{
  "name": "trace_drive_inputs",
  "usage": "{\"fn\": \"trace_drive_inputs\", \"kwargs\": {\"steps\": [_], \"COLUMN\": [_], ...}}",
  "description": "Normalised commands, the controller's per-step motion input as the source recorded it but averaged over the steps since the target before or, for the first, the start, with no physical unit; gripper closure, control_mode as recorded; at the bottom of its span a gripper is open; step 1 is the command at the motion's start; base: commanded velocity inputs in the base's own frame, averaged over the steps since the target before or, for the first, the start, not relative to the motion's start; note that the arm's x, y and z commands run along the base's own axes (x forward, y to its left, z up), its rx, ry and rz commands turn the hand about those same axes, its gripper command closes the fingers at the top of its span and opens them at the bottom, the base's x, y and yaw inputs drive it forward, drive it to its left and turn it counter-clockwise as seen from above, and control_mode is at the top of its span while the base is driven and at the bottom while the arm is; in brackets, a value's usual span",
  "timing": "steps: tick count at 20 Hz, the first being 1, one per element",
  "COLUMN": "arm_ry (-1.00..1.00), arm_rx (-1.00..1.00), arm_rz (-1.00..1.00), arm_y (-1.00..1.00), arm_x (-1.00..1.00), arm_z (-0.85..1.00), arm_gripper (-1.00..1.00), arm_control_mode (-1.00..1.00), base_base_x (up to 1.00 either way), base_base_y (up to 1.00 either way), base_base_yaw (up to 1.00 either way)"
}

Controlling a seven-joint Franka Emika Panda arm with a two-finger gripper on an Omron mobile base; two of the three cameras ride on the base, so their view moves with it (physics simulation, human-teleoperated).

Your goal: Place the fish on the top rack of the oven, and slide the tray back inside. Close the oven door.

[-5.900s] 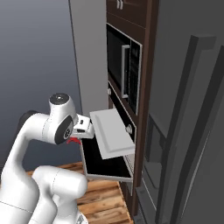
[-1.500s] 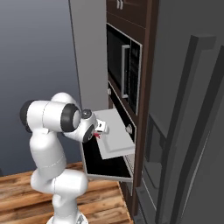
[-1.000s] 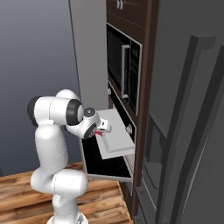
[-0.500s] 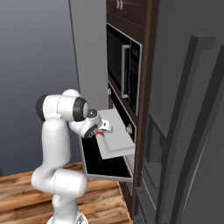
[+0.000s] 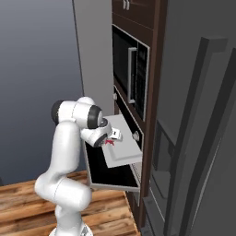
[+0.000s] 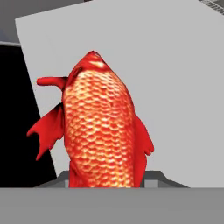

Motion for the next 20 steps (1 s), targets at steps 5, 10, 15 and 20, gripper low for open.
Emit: {"fn": "trace_drive_inputs", "kwargs": {"steps": [5, 10, 15, 20], "arm_ry": [-0.02, -0.04, -0.03, -0.03], "arm_rx": [0.00, 0.00, 0.00, -0.03], "arm_rz": [0.00, 0.00, 0.00, 0.00], "arm_y": [-0.06, 0.00, 0.01, 0.35], "arm_x": [0.32, 0.16, 0.05, -0.03], "arm_z": [-0.29, -0.08, 0.00, 0.25], "arm_gripper": [1.00, -1.00, -1.00, -1.00], "arm_control_mode": [-1.00, -1.00, -1.00, -1.00], "base_base_x": [0.00, 0.00, 0.00, 0.00], "base_base_y": [0.00, 0.00, 0.00, 0.00], "base_base_yaw": [0.00, 0.00, 0.00, 0.00]}}
